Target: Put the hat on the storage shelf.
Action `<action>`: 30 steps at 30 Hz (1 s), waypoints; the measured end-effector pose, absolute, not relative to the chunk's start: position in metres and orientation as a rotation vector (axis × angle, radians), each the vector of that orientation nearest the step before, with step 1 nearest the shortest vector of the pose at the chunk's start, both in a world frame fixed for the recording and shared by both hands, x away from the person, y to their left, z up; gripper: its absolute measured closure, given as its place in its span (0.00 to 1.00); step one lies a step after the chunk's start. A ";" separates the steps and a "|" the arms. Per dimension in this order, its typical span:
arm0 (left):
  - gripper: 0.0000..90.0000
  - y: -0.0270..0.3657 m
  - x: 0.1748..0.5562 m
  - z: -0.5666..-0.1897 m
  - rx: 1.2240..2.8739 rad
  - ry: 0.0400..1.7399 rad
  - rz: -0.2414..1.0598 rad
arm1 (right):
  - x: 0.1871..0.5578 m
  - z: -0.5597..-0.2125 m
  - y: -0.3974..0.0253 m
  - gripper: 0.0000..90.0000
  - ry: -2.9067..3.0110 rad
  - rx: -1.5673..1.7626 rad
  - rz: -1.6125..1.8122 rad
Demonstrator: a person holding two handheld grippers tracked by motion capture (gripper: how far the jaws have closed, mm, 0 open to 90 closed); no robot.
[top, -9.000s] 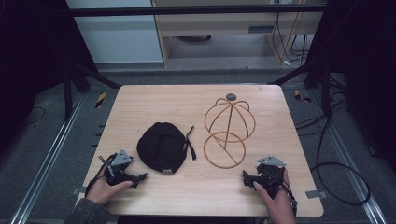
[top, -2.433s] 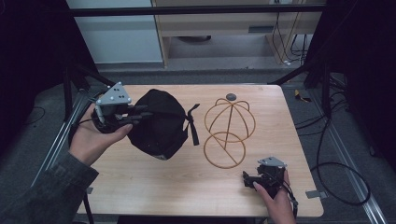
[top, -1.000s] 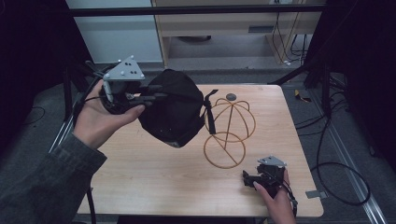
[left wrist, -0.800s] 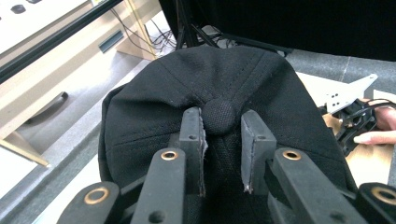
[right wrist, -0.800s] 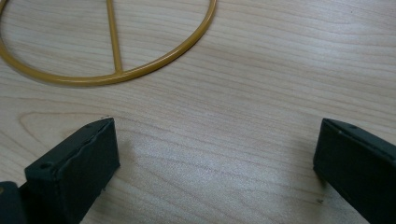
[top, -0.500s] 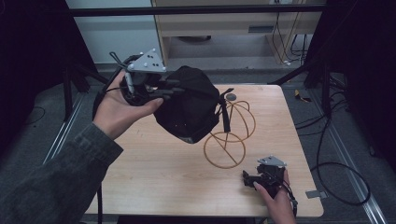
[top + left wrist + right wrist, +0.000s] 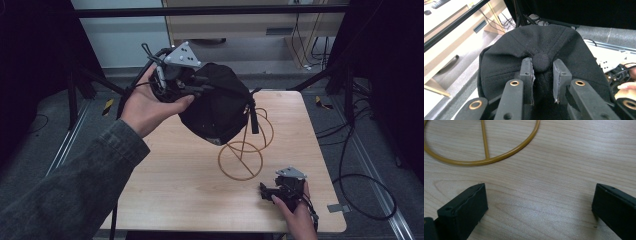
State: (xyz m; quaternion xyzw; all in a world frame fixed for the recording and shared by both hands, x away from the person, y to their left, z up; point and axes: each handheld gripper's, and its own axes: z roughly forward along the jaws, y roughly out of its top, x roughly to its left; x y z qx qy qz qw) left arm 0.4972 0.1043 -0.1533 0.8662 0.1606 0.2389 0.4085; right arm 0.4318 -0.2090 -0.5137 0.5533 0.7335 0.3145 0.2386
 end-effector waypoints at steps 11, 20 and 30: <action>0.81 0.100 0.502 -0.154 2.170 0.413 0.604 | 0.432 -0.514 -0.208 0.00 2.006 1.521 0.863; 0.81 0.080 0.502 -0.158 2.187 0.382 0.592 | 0.432 -0.514 -0.208 0.00 2.007 1.520 0.863; 0.81 0.062 0.508 -0.163 2.201 0.381 0.576 | 0.432 -0.514 -0.208 0.00 2.007 1.520 0.864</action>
